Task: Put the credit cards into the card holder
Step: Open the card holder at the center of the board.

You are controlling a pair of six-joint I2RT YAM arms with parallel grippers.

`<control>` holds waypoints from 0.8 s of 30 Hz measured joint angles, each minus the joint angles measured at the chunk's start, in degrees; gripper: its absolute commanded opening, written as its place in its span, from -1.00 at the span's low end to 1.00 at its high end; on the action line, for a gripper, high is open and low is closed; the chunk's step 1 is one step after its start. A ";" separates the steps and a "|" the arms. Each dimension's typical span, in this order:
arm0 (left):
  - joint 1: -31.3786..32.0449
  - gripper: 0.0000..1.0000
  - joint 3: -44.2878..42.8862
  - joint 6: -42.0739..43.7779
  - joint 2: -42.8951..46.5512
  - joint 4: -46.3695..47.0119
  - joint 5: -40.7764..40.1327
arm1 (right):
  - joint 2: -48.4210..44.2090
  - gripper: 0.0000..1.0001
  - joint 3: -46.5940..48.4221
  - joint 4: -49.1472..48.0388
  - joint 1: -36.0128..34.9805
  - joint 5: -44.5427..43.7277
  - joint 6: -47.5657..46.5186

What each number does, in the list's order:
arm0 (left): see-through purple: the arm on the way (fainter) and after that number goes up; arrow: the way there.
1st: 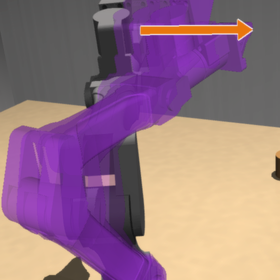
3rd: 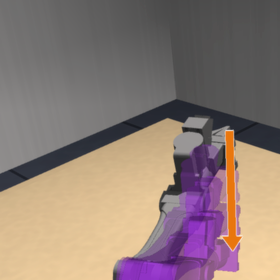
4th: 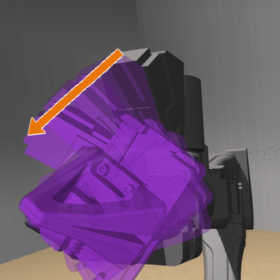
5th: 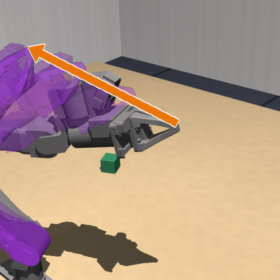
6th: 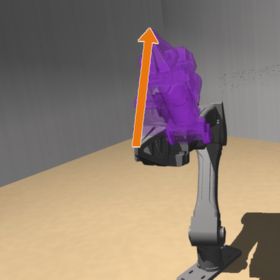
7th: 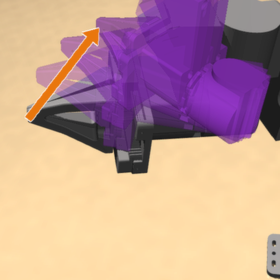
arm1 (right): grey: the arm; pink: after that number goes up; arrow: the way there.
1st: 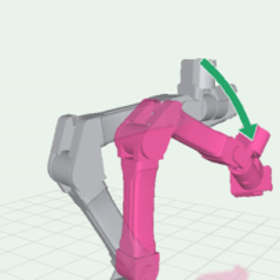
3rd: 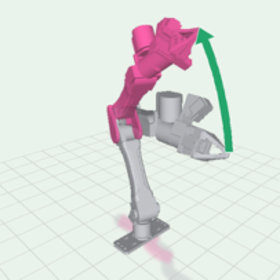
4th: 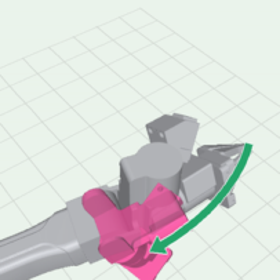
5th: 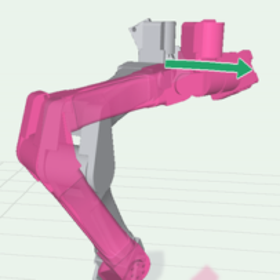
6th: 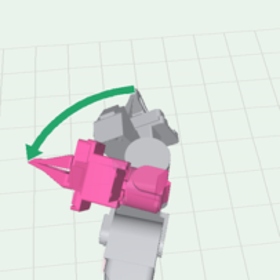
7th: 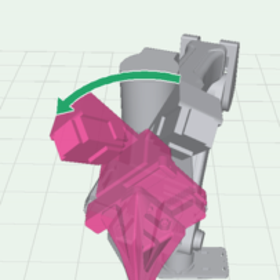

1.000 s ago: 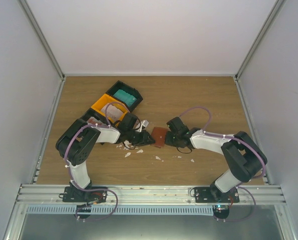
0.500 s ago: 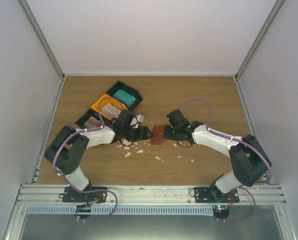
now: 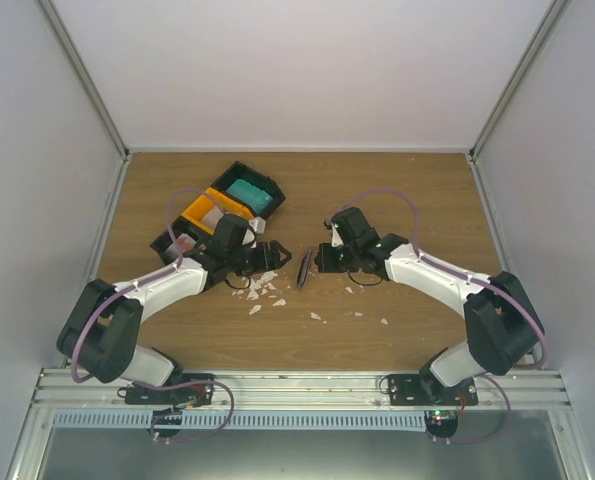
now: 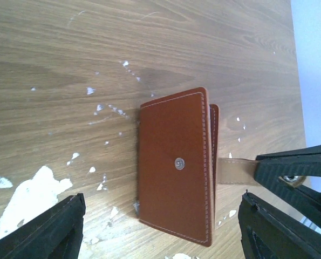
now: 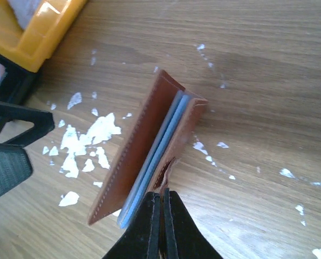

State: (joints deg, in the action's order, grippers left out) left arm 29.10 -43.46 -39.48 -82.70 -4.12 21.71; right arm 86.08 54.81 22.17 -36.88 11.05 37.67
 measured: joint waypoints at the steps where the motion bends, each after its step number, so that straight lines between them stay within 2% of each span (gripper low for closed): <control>1: -0.28 0.56 0.46 -0.17 0.46 0.02 -0.02 | 0.00 -0.99 0.11 -0.28 0.00 0.61 -0.42; 10: -1.14 0.53 2.89 -1.11 2.71 0.52 1.55 | 0.94 -0.99 1.03 -1.51 0.00 1.57 -2.08; 16: -1.25 0.43 3.19 -1.25 2.14 3.06 5.66 | 1.03 -0.99 0.68 0.04 0.00 -4.28 -2.12; 19: -1.25 0.32 3.19 -1.33 -0.11 5.18 8.72 | 1.03 -0.99 -0.66 1.09 0.02 -8.09 -2.14; 22: -1.25 0.07 3.19 -1.46 -3.28 6.88 11.65 | 1.03 -0.99 -2.01 2.43 0.15 -10.97 -2.25; 24: -1.16 0.02 3.19 -1.70 -5.16 7.61 12.85 | 1.05 -0.99 -2.47 2.99 0.26 -12.15 -2.29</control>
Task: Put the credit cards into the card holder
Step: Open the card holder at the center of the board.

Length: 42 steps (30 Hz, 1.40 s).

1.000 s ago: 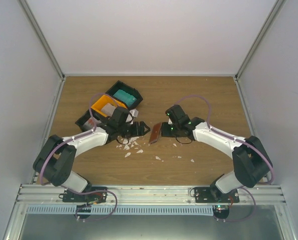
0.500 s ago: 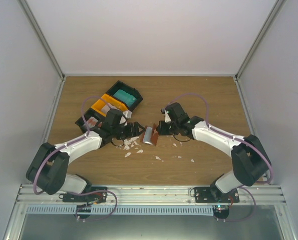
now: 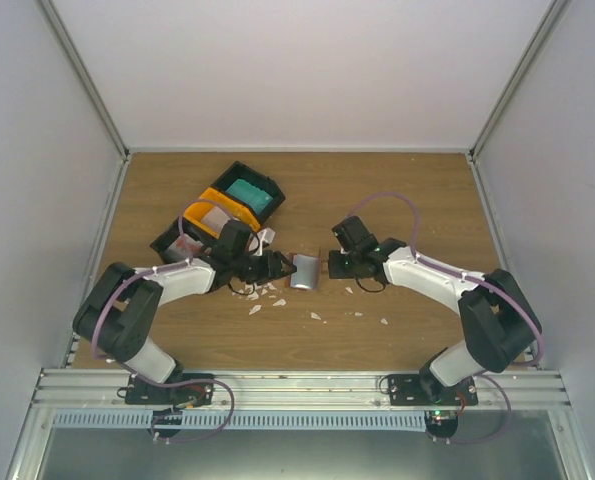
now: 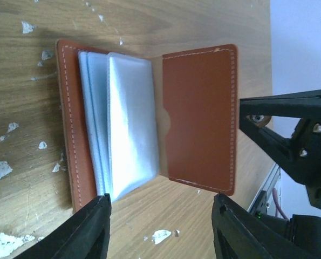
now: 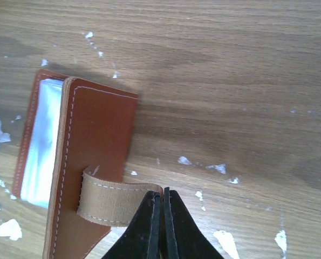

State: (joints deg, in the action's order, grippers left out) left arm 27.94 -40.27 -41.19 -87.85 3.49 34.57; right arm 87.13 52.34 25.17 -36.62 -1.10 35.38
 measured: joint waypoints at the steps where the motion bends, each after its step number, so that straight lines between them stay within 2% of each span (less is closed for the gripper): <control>1: 0.07 0.02 -0.02 -0.11 -0.85 0.44 0.39 | -0.02 -0.99 -0.15 0.22 0.02 -0.52 0.00; 11: 0.79 -0.15 -2.99 -0.85 -8.00 4.98 2.51 | 0.42 -0.99 -0.28 0.52 0.07 -3.37 -0.26; 27: 0.85 -0.21 -4.96 -1.75 -15.65 7.87 3.78 | 1.29 -0.99 -1.95 0.35 0.87 -4.02 -1.01; 34: 1.07 -0.10 -7.26 -1.86 -17.81 8.28 5.77 | 1.81 -0.99 -3.28 -0.52 1.36 -4.00 -1.09; 42: 2.80 -0.18 -9.75 -1.70 -18.78 8.09 8.74 | 2.29 -0.99 -4.63 -2.56 2.19 -3.30 -1.14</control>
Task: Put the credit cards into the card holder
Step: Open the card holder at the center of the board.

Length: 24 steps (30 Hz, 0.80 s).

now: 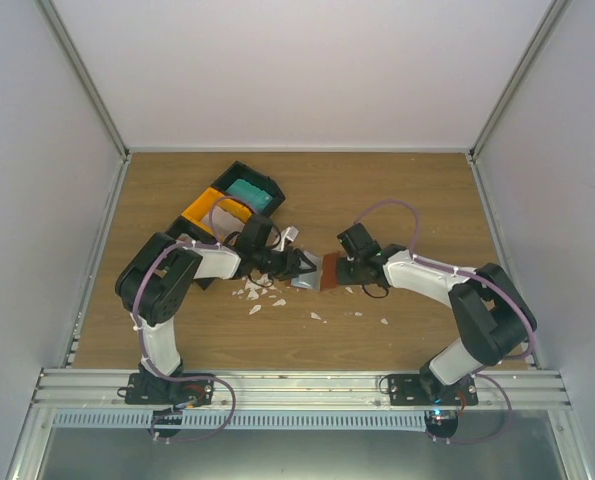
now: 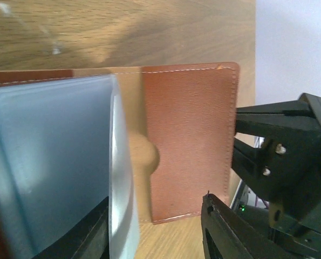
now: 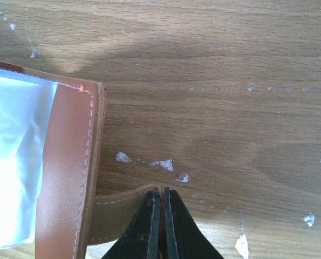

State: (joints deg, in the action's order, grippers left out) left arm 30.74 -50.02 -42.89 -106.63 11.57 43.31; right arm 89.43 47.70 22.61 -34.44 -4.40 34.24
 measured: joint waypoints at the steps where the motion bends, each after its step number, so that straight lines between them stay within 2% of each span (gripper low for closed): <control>1: 0.22 -0.21 -0.24 0.02 0.00 -0.02 0.33 | 0.00 -0.99 -0.24 -0.22 0.13 0.07 0.00; 8: 1.42 -0.23 -1.38 0.63 -0.11 -0.13 1.97 | 0.00 -0.99 -1.99 -1.99 1.09 0.42 -0.17; 12: 1.99 -0.12 -2.32 1.11 -0.72 -0.04 3.23 | 0.00 -0.80 -2.78 -3.34 1.27 1.14 -0.61; 16: 2.78 -0.11 -3.96 0.39 -3.28 1.57 4.63 | -2.27 -0.55 -4.59 -5.38 1.44 3.45 -1.53; 24: 3.67 -0.18 -5.42 -1.68 -7.26 4.31 4.72 | -10.45 -0.40 -6.47 -6.54 2.82 2.67 -1.07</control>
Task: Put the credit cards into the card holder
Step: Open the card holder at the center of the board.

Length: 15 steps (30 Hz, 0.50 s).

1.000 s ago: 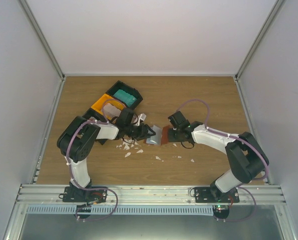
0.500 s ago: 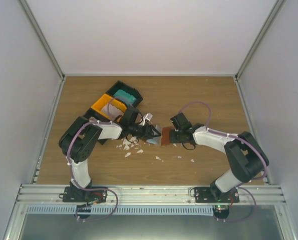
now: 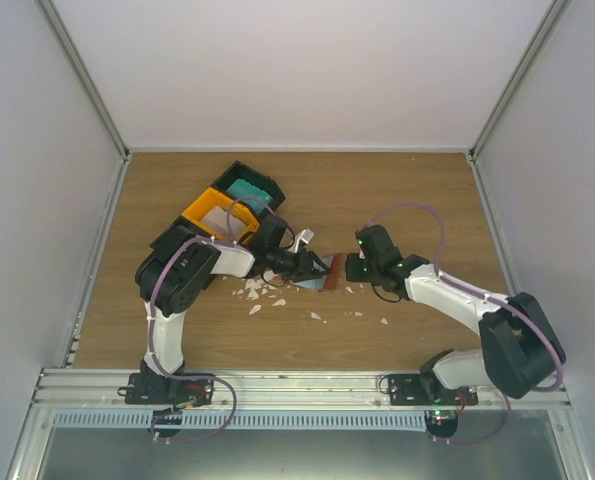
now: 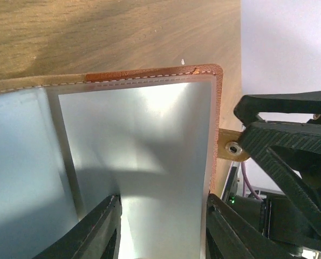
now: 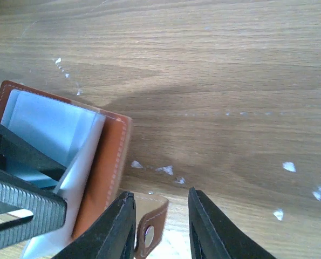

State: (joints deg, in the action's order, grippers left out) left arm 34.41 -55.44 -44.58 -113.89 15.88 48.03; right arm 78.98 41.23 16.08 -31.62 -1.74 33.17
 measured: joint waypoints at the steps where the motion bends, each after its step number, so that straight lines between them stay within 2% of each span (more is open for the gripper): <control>1: 0.00 -0.20 -0.02 0.02 0.00 0.13 -0.11 | -1.07 -0.39 -0.59 0.07 0.07 -0.66 0.35; 6: 0.15 -0.25 -0.04 0.22 -0.42 0.20 -1.22 | -5.95 -0.30 -1.86 0.13 0.13 -1.95 1.60; 9: 0.57 -0.25 -0.04 0.57 -0.90 0.17 -2.03 | -6.97 -0.28 -0.94 -0.52 0.15 0.57 1.27; 15: 1.11 -0.27 0.04 0.79 -1.29 1.55 -1.62 | -2.16 -0.44 1.86 -3.91 0.17 8.07 1.60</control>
State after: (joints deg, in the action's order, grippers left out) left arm 35.53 -55.40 -43.79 -115.18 17.43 46.41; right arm 76.82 43.09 12.16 -31.44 6.33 34.76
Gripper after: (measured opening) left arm 0.372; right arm 0.323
